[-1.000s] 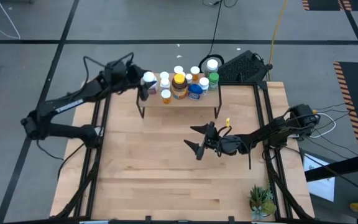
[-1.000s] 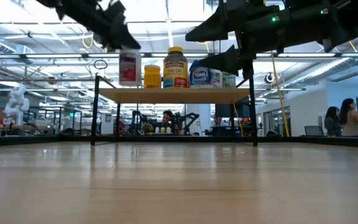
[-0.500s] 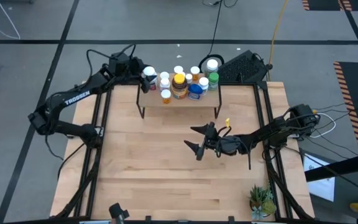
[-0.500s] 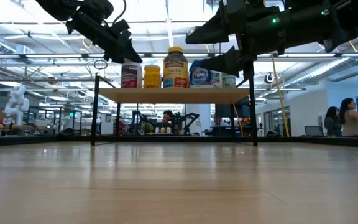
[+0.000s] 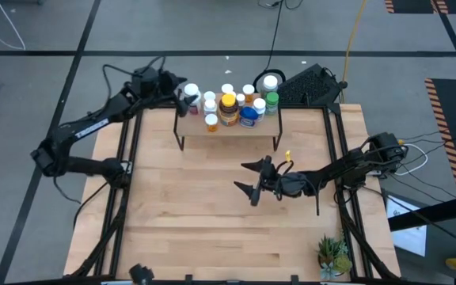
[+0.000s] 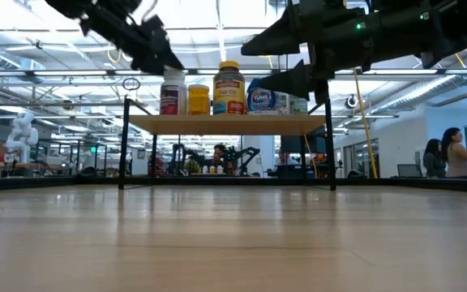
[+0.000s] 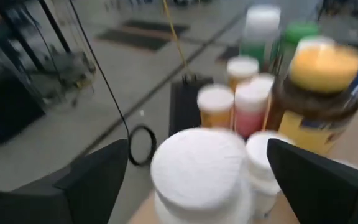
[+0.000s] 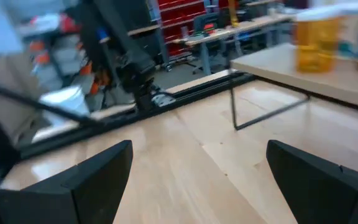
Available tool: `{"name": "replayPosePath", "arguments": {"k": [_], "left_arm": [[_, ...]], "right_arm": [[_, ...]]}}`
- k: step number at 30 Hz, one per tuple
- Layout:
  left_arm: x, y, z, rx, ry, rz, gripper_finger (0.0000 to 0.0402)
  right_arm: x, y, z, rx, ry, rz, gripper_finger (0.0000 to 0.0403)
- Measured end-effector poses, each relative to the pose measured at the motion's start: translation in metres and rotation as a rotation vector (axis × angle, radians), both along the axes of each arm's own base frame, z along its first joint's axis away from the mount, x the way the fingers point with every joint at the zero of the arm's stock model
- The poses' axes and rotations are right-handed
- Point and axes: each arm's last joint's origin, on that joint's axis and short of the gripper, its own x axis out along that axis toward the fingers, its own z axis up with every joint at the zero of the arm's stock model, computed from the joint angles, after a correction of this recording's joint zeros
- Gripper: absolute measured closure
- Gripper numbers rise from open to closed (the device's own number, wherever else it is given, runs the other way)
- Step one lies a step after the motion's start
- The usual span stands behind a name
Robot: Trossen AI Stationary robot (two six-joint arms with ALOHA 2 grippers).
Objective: Pick and place medicine bottles onto shelf by color
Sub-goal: Return to Home Position
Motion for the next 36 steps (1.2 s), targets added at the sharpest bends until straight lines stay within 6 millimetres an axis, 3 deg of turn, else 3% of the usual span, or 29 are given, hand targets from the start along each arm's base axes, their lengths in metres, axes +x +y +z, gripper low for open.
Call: {"name": "replayPosePath", "arguments": {"k": [8,12,15,20,24,27,31,36], "left_arm": [[-0.039,-0.047,0.056,0.083,-0.269,-0.071,0.0024],[-0.047,-0.078,0.061,0.061,-0.349,-0.223,0.0037],[-0.045,-0.099,0.045,0.05,-0.4,-0.302,0.0064],[-0.032,-0.124,-0.002,0.054,-0.472,-0.454,0.0137],[-0.026,-0.134,-0.033,0.106,-0.455,-0.528,0.0202],[-0.028,-0.137,-0.044,0.075,-0.454,-0.534,0.0246],[-0.035,-0.14,-0.055,0.08,-0.488,-0.538,0.0295],[-0.043,-0.143,-0.078,0.149,-0.541,-0.54,0.0345]], "right_arm": [[-0.006,-0.003,0.022,-0.116,-0.012,0.121,0.0041],[-0.016,-0.005,0.043,-0.188,-0.025,0.275,0.0073],[-0.027,-0.011,0.056,-0.247,0.004,0.31,0.0124],[-0.052,-0.02,0.074,-0.305,0.089,0.316,0.0241],[-0.076,-0.026,0.09,-0.339,0.1,0.364,0.0335],[-0.096,-0.028,0.106,-0.365,0.041,0.422,0.0384],[-0.125,-0.033,0.12,-0.339,-0.006,0.431,0.0396],[-0.149,-0.038,0.122,-0.244,0.019,0.421,0.039]]}}
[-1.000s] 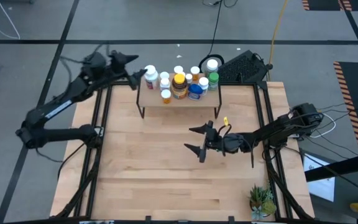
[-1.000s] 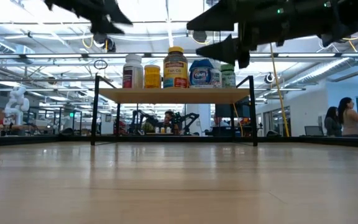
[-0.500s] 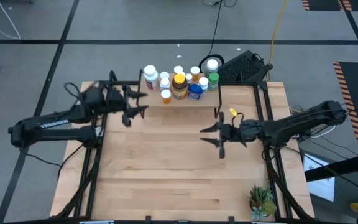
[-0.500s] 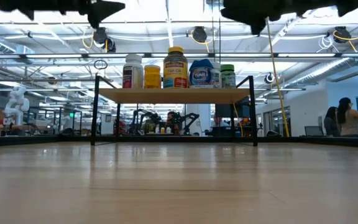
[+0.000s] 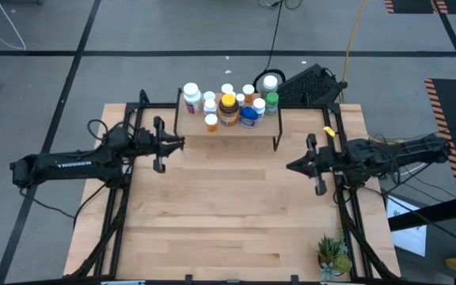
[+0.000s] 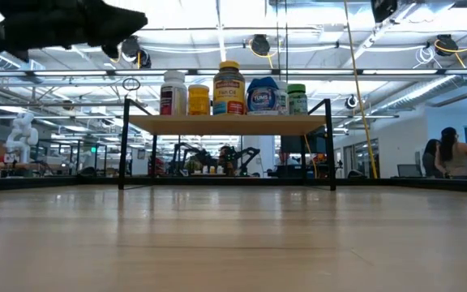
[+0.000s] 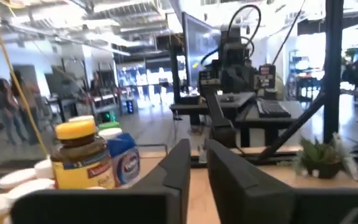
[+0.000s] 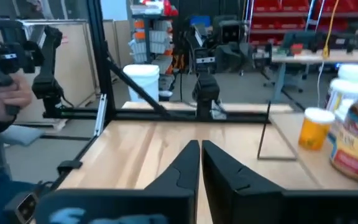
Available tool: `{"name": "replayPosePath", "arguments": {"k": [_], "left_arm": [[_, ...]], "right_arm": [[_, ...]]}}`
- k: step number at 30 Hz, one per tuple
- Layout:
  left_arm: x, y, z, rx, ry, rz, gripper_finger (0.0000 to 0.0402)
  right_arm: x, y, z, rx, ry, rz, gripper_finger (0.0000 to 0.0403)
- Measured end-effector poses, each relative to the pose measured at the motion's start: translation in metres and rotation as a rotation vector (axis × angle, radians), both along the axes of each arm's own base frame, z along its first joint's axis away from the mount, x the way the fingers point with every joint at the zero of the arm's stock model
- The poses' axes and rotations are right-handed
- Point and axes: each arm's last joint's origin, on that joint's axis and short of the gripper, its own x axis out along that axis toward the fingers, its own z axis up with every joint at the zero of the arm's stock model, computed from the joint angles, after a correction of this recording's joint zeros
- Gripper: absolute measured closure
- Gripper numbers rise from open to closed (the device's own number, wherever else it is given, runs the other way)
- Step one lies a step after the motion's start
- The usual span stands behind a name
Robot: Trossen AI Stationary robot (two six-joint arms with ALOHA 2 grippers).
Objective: Pick and place medicine bottles onto shelf by color
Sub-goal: Return to Home Position
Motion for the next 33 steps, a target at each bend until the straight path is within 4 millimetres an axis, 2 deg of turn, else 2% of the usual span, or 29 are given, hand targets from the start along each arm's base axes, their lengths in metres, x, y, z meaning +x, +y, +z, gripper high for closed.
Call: {"name": "replayPosePath", "arguments": {"k": [6,11,18,24,33], "left_arm": [[-0.002,-0.001,-0.023,0.054,0.052,0.013,0.0392],[-0.005,-0.001,-0.04,-0.021,0.092,0.008,0.0394],[-0.017,-0.006,-0.076,-0.053,0.099,-0.012,0.0397],[-0.017,-0.007,-0.077,0.001,0.116,-0.014,0.0399],[-0.017,-0.006,-0.074,0.113,0.09,0.014,0.0397]], "right_arm": [[-0.01,-0.001,0.001,0.02,0.006,0.027,0.0396],[-0.016,-0.002,-0.003,-0.078,0.001,0.035,0.0395],[-0.024,-0.004,-0.034,-0.048,-0.089,0.031,0.0395],[-0.033,-0.006,-0.062,-0.02,-0.082,0.028,0.0395],[-0.044,-0.013,-0.088,-0.011,-0.121,-0.028,0.0394]]}}
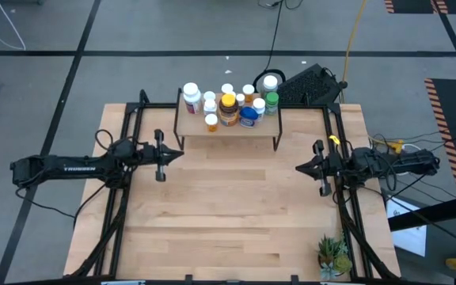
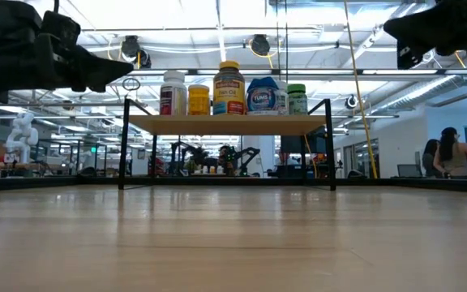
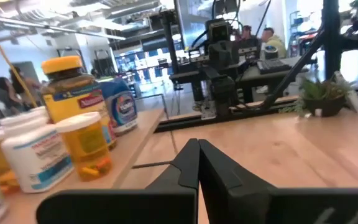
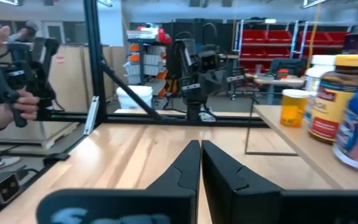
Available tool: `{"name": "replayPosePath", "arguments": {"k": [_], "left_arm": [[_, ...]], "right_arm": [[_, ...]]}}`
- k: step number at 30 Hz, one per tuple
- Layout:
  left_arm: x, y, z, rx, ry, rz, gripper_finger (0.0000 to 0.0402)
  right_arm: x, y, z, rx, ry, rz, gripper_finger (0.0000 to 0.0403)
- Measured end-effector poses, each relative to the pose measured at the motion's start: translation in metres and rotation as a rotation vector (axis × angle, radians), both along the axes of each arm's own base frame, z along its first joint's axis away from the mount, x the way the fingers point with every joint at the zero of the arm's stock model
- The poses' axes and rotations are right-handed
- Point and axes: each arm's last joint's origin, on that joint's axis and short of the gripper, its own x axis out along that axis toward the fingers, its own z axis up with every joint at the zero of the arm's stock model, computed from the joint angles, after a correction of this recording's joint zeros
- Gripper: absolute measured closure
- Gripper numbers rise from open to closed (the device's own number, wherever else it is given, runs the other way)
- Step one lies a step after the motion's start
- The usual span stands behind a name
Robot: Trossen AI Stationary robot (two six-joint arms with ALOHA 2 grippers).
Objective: Pick and place medicine bottles onto shelf by color
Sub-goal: Return to Home Position
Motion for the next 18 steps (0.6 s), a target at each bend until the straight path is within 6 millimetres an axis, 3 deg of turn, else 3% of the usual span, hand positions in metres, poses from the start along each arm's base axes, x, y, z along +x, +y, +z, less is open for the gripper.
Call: {"name": "replayPosePath", "arguments": {"k": [9,18], "left_arm": [[-0.005,0.013,0.0,0.003,-0.001,0.11,0.0382],[-0.006,0.015,-0.003,-0.015,0.032,0.048,0.0397]], "right_arm": [[-0.006,-0.012,-0.012,-0.011,0.029,-0.098,0.04],[-0.004,-0.019,-0.021,0.045,0.028,-0.097,0.0402]]}}
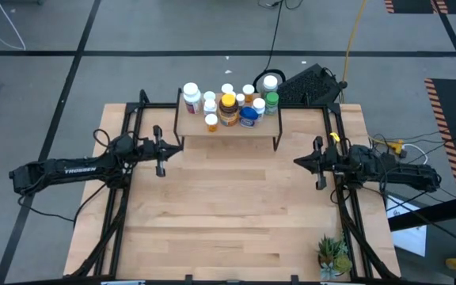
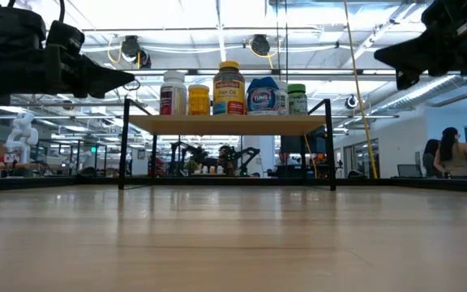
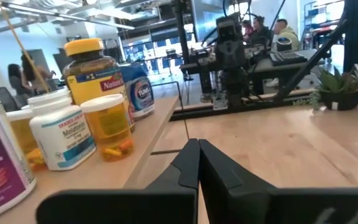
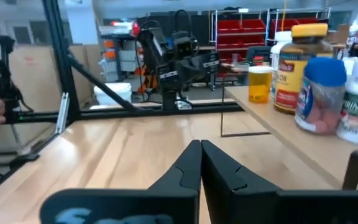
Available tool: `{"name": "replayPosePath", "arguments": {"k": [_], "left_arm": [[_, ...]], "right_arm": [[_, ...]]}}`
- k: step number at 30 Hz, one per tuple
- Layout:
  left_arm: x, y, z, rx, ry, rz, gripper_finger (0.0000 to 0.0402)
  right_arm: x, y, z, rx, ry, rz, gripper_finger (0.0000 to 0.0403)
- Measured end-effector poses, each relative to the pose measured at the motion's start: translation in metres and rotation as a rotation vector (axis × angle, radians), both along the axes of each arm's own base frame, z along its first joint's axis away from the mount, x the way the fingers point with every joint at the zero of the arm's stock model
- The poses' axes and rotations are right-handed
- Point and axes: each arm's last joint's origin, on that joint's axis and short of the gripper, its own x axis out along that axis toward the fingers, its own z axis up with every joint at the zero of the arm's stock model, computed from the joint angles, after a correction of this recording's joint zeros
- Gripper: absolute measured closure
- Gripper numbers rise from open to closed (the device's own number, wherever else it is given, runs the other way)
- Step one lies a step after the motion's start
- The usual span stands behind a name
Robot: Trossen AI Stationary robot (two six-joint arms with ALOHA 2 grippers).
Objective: Pick and place medicine bottles onto shelf by color
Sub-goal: Return to Home Position
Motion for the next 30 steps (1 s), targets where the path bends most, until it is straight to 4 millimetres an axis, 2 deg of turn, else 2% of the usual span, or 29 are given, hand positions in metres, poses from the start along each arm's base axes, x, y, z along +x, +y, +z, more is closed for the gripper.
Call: {"name": "replayPosePath", "arguments": {"k": [3,7,13,17,21,24,30], "left_arm": [[0.0,0.0,0.0,-0.005,0.0,0.003,0.0399],[0.0,0.001,-0.001,-0.014,0.012,0.003,0.0396],[-0.001,0.0,-0.023,-0.136,0.219,0.005,0.0399],[-0.002,0.001,-0.029,-0.163,0.277,0.063,0.0386],[-0.001,0.004,-0.018,-0.191,0.151,0.134,0.0377],[-0.003,0.003,-0.007,-0.145,0.06,0.129,0.0382],[-0.011,0.001,-0.002,-0.1,0.038,0.103,0.0398]], "right_arm": [[0.004,-0.001,-0.015,0.027,-0.021,0.019,0.0402],[0.004,-0.001,-0.012,0.059,-0.095,0.031,0.0403],[0.005,-0.001,-0.018,0.093,-0.03,0.03,0.0403],[0.005,-0.001,-0.019,0.093,-0.026,0.03,0.0403],[0.005,-0.001,-0.019,0.093,-0.027,0.03,0.0403],[0.005,-0.001,-0.019,0.092,-0.029,0.03,0.0403],[0.005,-0.001,-0.019,0.065,-0.028,0.029,0.0403]]}}
